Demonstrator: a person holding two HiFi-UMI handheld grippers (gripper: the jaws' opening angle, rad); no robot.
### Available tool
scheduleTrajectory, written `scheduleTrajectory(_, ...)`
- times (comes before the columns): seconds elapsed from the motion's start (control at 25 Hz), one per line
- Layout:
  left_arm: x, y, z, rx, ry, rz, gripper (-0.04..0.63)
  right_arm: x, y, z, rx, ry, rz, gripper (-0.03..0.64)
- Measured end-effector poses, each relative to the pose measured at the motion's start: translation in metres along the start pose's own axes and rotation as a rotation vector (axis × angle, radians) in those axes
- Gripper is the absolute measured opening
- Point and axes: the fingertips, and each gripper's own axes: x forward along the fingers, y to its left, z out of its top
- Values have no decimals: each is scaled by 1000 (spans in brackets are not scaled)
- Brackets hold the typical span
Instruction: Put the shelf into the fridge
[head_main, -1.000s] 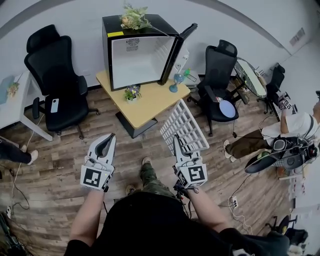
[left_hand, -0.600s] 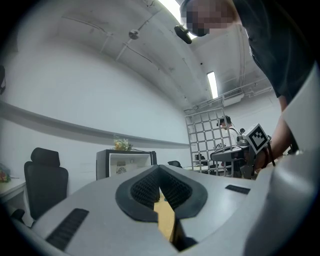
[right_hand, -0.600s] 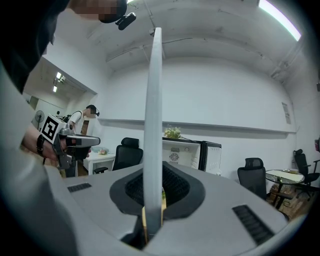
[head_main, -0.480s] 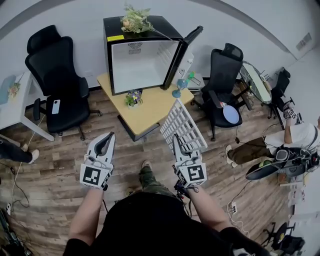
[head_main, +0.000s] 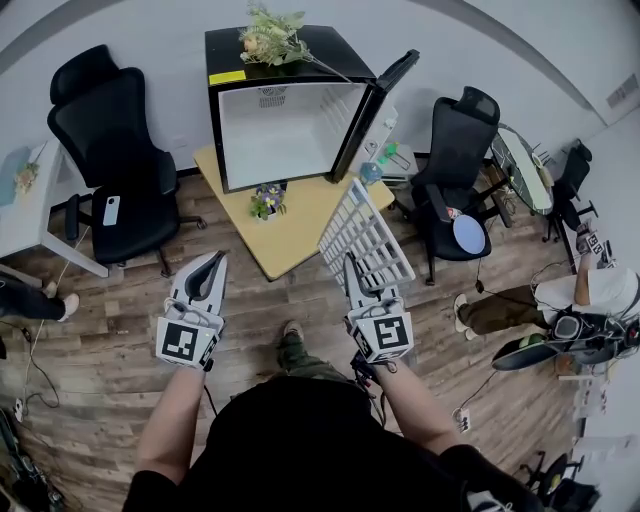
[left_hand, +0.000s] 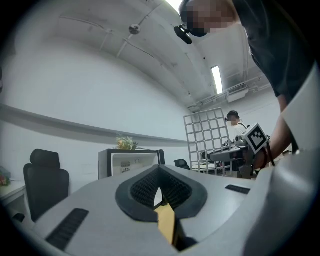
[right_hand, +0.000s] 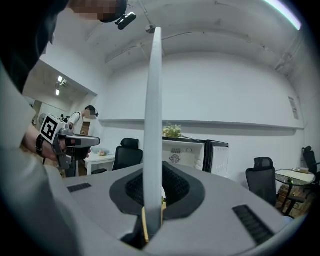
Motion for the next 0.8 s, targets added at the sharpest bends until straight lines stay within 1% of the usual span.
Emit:
scheduleTrajectory(0.36,34,14,1,15,3,33,18,39,-21,-1,12,-6,35,43)
scheduleTrajectory(0.6,55,18,0,28,15,55,18,59,-40,-6,32,-8,53,43)
scheduleTrajectory(0.8,71,18,0,40,28,73,18,75,-53,-9,40,-17,85,43)
